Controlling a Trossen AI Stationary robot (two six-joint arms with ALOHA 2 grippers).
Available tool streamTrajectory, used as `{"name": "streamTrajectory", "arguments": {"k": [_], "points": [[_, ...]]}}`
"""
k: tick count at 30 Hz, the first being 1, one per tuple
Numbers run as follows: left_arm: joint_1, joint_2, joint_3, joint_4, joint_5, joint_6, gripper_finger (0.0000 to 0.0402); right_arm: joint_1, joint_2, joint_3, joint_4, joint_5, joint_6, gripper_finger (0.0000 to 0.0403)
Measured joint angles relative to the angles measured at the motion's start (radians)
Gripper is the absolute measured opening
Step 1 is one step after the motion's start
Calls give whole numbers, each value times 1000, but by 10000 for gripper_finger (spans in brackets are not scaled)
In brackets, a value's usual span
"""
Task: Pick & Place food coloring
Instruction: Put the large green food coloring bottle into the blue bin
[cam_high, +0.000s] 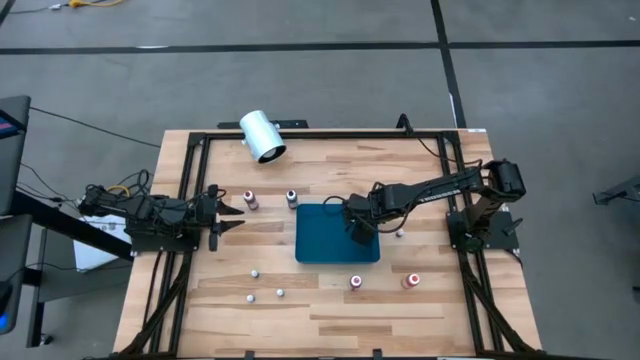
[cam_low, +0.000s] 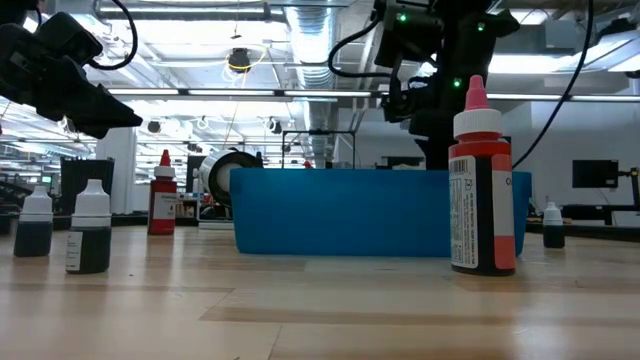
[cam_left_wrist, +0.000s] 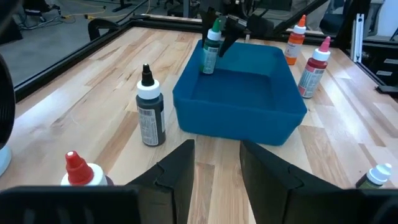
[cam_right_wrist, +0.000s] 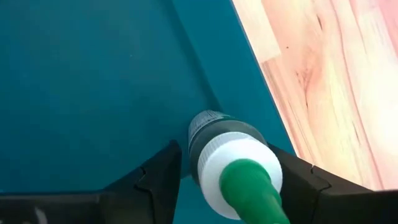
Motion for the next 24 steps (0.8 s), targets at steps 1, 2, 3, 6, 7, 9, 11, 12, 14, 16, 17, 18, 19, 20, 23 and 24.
{"name": "streamTrajectory", "arguments": {"k": [1,2,3,6,7,9,11,12,14,16,17,18,19,20,23,24], "points": [[0,0,0,0,0,0,122,0,0,0,-1,0,0,198],[0,0,0,0,0,0,122,0,0,0,-1,-1,0,199],[0,0,0,0,0,0,122,0,-2,0,-4,-1,0,199],[0,0,0,1,0,0,122,0,-10,0,-33,-6,0,198],[0,0,0,1,0,0,122,0,-10,1,-49,-7,0,196],[0,0,0,1,0,0,122,-2,-9,1,-82,-7,0,194],[0,0,0,2,0,0,122,-2,-9,1,-104,-7,0,192],[0,0,0,2,0,0,122,-2,-9,1,-114,-7,0,192],[0,0,0,2,0,0,122,-2,-9,1,-116,-7,0,191],[0,0,0,2,0,0,122,-1,-10,1,-116,-7,0,192],[0,0,0,2,0,0,122,-1,-11,1,-116,-7,0,193],[0,0,0,2,0,0,122,0,-11,1,-116,-7,0,194],[0,0,0,2,0,0,122,0,-11,1,-116,-7,0,194],[0,0,0,2,0,0,122,0,-12,1,-117,-7,0,194],[0,0,0,2,0,0,122,0,-25,1,-130,-6,0,192],[0,0,0,2,0,0,122,0,-27,3,-129,-6,0,191]]}}
